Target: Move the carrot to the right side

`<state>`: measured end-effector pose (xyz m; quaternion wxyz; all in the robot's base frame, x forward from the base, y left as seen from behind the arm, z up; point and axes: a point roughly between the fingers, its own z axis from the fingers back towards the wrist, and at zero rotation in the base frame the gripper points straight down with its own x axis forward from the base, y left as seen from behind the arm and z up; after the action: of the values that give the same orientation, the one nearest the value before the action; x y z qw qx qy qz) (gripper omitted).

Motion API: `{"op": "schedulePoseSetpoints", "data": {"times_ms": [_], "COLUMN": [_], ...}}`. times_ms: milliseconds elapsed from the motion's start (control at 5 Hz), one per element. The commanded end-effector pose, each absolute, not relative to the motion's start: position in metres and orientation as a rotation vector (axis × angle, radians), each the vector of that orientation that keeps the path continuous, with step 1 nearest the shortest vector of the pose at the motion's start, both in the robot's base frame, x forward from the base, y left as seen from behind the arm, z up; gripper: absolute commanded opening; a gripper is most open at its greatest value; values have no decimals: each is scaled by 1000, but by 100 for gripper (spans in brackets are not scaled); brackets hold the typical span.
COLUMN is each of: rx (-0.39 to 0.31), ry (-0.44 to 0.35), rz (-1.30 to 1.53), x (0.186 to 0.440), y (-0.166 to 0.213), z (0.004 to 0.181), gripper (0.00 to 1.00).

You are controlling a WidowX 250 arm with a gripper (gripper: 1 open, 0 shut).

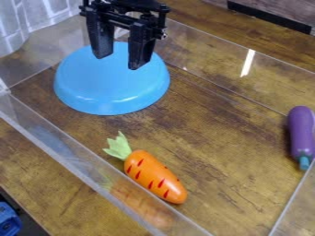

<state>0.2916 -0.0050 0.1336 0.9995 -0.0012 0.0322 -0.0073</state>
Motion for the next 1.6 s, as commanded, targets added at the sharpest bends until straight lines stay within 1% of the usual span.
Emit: {"op": "schedulePoseSetpoints", "data": {"times_ms": [0, 200, 400, 600, 800, 1000, 1200, 1400], "rx": [-8, -14, -46, -52, -53, -59, -100, -105], "ry": [75, 86, 76, 83, 71, 75, 39, 45], "rz": [-3, 9, 108, 120, 130, 149, 207, 209], "x": [289, 287, 275, 272, 263, 262, 259, 260], "y": [-9, -12, -28, -33, -44, -48, -58, -59], "z": [128, 123, 114, 109, 90, 85, 73, 67], "gripper": [100, 100, 100, 100, 0, 100, 100, 100]}}
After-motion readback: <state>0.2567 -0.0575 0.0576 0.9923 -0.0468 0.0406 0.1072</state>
